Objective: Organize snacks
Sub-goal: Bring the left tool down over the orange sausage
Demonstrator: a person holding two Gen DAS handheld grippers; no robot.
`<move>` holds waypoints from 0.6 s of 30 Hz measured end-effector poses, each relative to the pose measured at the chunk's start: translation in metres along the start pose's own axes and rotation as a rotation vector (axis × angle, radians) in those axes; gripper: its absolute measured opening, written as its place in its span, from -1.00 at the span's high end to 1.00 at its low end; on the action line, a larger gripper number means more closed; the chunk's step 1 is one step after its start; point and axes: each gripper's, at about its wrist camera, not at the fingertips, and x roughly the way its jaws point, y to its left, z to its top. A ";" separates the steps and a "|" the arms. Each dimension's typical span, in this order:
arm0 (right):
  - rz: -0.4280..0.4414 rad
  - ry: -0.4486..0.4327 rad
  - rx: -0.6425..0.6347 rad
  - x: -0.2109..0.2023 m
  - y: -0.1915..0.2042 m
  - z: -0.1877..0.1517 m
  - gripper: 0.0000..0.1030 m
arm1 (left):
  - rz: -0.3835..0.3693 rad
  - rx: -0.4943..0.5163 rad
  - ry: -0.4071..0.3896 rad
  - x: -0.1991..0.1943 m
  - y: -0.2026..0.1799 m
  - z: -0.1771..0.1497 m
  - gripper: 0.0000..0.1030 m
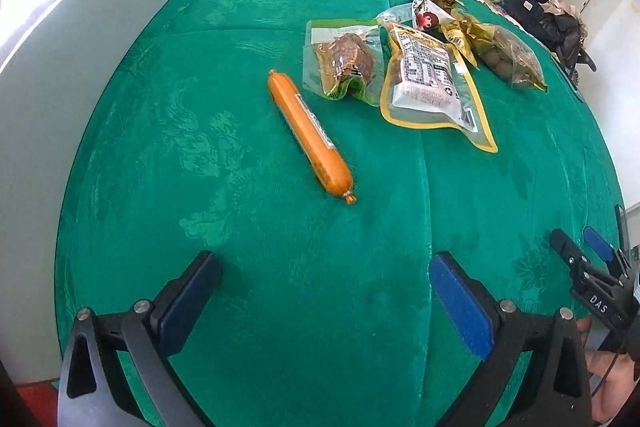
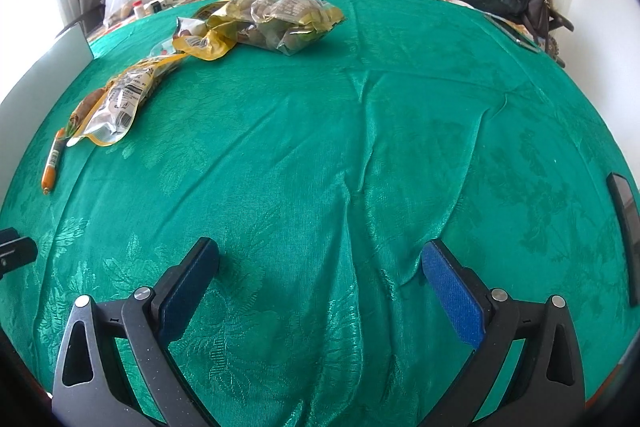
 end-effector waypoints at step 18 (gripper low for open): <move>0.015 0.083 0.049 0.006 -0.011 0.022 -0.98 | 0.150 0.049 -0.069 0.020 0.015 0.032 -1.00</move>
